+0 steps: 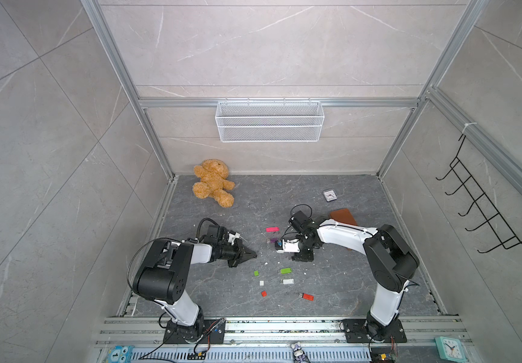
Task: Close the usb drive cover
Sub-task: Pick up the USB drive from the center of the board.
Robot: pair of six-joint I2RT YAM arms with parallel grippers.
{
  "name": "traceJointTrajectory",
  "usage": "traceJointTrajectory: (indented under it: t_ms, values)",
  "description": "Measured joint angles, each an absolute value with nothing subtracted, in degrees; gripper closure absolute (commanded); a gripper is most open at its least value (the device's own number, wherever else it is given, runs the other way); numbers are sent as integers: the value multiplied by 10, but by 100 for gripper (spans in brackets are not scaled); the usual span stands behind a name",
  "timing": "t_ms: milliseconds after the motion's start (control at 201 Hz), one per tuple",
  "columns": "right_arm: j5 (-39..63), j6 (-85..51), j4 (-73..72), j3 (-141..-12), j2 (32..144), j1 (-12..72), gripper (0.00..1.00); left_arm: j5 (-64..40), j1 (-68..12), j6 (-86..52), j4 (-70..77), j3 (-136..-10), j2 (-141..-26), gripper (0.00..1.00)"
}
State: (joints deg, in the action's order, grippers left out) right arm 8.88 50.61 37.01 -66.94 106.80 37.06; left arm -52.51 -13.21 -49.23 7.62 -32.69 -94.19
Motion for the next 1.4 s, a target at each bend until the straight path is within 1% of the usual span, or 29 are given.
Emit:
traceJointTrajectory:
  t_ms: [184,394,613,813,1102,1396]
  values:
    - [96,496,366,-666,1065,370,83,-525,-132,-492,75,-327,-930,99]
    - [106,472,364,-666,1065,371,88,-524,-132,-492,75,-327,-924,99]
    - [130,415,353,-665,1059,371,89,-522,-132,-492,77,-327,-905,99]
    - [168,341,296,-662,1013,376,89,-524,-132,-492,88,-326,-882,99]
    - [196,269,216,-662,998,424,89,-526,-133,-493,111,-325,-865,99]
    - [195,228,167,-660,1004,457,91,-527,-143,-495,125,-325,-864,99]
